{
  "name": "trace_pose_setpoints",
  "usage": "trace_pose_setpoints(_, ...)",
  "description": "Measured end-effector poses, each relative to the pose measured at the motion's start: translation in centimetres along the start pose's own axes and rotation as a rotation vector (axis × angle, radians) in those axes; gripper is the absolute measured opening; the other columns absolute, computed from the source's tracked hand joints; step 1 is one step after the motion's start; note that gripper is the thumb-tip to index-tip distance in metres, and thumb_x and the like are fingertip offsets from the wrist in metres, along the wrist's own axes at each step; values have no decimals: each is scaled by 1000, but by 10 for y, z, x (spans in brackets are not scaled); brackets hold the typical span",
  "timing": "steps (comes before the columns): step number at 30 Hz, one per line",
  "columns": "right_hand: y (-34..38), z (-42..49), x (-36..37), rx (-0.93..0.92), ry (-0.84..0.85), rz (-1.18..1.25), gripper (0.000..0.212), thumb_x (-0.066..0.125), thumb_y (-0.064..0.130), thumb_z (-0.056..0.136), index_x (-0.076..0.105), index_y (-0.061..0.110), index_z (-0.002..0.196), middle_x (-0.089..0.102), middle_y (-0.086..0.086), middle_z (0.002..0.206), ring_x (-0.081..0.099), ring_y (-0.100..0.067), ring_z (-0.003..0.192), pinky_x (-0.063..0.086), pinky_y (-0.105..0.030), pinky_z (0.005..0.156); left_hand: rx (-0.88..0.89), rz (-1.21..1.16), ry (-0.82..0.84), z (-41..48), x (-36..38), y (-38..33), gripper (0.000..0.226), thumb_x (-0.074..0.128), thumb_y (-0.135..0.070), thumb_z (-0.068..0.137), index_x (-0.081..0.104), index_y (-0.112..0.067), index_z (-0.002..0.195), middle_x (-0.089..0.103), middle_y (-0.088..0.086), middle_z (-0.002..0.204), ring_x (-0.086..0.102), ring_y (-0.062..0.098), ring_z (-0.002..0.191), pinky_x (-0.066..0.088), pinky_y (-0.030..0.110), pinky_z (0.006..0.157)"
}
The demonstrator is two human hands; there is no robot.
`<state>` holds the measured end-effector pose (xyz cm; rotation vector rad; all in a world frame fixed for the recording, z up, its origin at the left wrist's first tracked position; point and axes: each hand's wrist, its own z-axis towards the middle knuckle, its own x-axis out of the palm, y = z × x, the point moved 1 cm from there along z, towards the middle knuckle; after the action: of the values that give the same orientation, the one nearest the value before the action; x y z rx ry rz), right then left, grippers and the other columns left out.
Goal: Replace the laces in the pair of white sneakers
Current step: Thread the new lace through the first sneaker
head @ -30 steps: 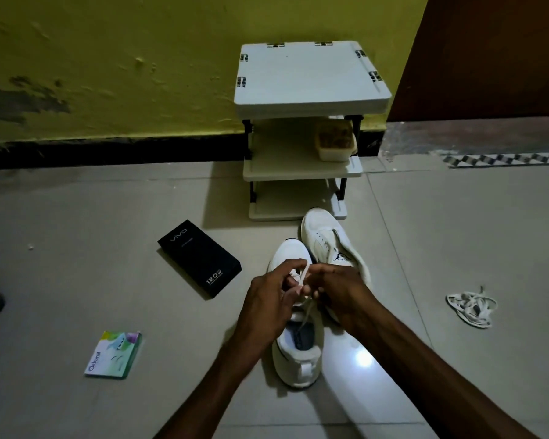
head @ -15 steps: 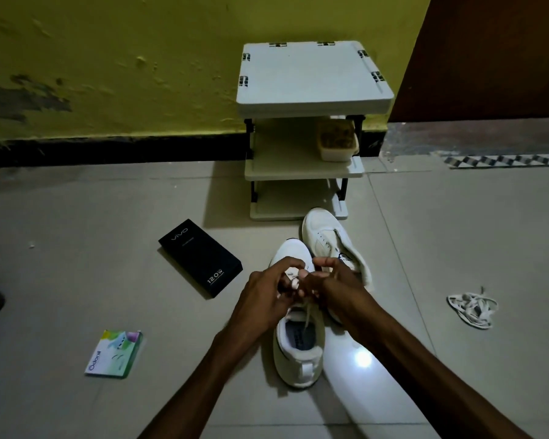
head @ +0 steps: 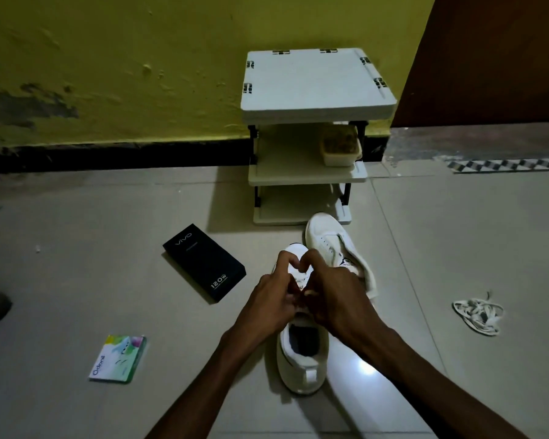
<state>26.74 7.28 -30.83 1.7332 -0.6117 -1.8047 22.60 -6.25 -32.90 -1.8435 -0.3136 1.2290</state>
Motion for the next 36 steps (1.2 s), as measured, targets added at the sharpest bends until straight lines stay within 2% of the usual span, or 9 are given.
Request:
trace_pose_setpoints(3,-5,-3,10,-11,-26,144,29,57,22,78,50,37,102,54,5,77,59,-32,69,55,-44,66,-10,-20,-6,-2,0,-2,49,55,2,85,33,-29,116,63,-2,77,62,16,75,49,27,67)
trace_pose_setpoints(6,-13,-11,17,-175,-111,-152,47,69,13,72,49,29,112,59,5,83,62,-23,68,53,-40,58,-135,-194,-41,1,-1,3,30,47,-3,93,52,-26,110,68,-4,79,65,11,77,50,24,70)
trace_pose_setpoints(10,-11,-16,18,-213,-162,-277,31,65,15,68,61,18,99,57,-1,79,59,-26,64,46,-36,47,-267,-355,89,10,1,10,29,45,-20,99,67,-10,84,64,-1,82,57,12,77,45,28,75)
trace_pose_setpoints(15,-11,-14,16,-215,-200,-196,13,61,14,70,63,14,83,57,-4,75,57,-27,60,47,-37,48,-359,-443,202,18,-8,7,32,51,-2,94,69,-16,71,61,2,66,49,7,56,40,16,51)
trace_pose_setpoints(20,-11,-18,14,-150,-256,-191,21,75,7,68,71,22,83,63,0,72,61,-21,59,50,-30,49,-410,-592,51,19,-4,18,19,62,4,86,71,-10,79,67,7,71,57,11,62,48,20,61)
trace_pose_setpoints(24,-14,-28,4,-25,-267,-229,24,81,12,68,74,30,83,68,8,76,64,-13,69,46,-23,54,-304,-252,-132,19,1,33,18,76,-19,82,70,-26,67,66,-15,62,59,-5,59,48,17,67)
trace_pose_setpoints(30,-19,-39,-9,224,-113,410,11,75,9,82,76,19,78,69,9,63,60,-4,50,46,-21,49,-277,-67,-193,14,-1,42,24,67,-26,88,57,-25,67,60,-12,68,59,10,69,49,28,71)
trace_pose_setpoints(33,-20,-39,-13,418,-6,760,8,70,7,86,76,13,87,68,-8,65,56,-21,58,39,-30,58,-312,-33,-159,14,3,46,26,62,-33,91,53,-25,67,60,-10,71,60,14,74,46,27,68)
trace_pose_setpoints(36,-16,-35,-16,502,35,854,8,68,12,87,75,11,92,69,-19,77,60,-25,68,37,-38,67,-328,-11,-147,16,5,45,27,59,-35,91,50,-25,67,59,-12,67,60,15,74,42,26,65)
